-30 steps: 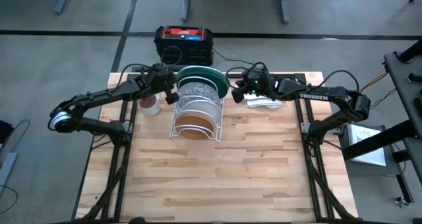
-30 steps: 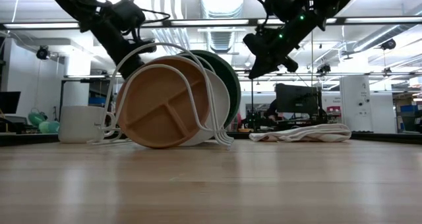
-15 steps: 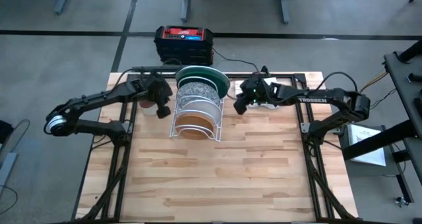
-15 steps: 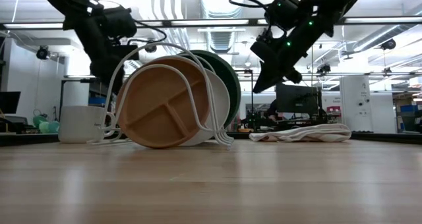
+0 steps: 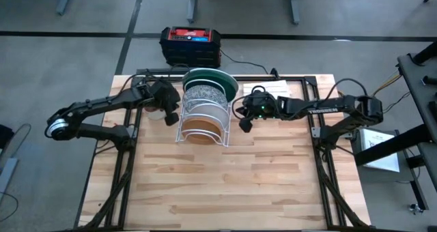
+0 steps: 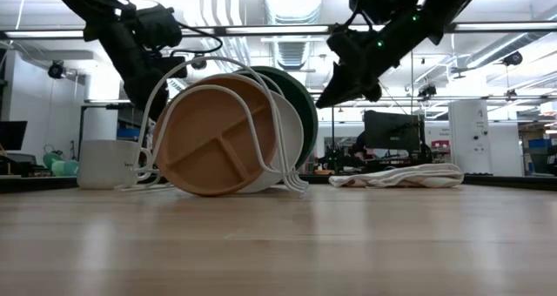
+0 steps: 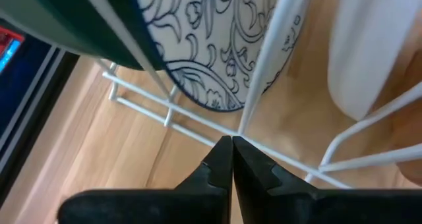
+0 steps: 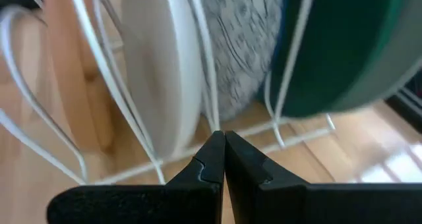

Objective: Sort dishes
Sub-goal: Adjust the plates in the dish rack

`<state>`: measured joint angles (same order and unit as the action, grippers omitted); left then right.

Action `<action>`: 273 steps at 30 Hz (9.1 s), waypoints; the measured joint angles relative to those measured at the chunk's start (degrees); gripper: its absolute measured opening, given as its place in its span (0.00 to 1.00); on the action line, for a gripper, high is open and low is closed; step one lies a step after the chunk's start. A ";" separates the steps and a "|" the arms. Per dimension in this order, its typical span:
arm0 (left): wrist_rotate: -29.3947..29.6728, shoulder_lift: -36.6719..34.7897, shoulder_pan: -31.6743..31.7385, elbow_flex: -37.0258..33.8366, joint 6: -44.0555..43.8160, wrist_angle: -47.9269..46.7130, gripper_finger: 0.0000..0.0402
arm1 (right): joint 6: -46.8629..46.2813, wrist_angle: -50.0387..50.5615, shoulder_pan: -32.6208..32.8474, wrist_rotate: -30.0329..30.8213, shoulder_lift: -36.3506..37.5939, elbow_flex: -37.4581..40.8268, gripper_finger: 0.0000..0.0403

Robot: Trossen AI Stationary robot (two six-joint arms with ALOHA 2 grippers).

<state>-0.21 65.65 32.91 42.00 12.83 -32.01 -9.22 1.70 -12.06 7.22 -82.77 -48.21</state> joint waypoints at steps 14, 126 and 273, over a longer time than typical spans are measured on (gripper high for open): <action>0.28 -0.18 -0.22 0.28 -3.11 -3.70 0.00 | -2.64 -11.42 0.27 0.22 -5.63 -0.02 0.01; 0.96 -4.80 -26.87 0.31 -24.10 -7.24 0.00 | 6.38 0.05 12.49 -1.04 -11.79 -6.89 0.01; 36.66 -14.28 -30.89 -2.29 -6.54 3.16 0.00 | -5.08 0.03 -16.32 23.82 -12.69 -9.77 0.00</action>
<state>36.45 51.37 2.02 39.70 6.30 -28.85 -14.29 1.73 -28.38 31.04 -95.46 -57.97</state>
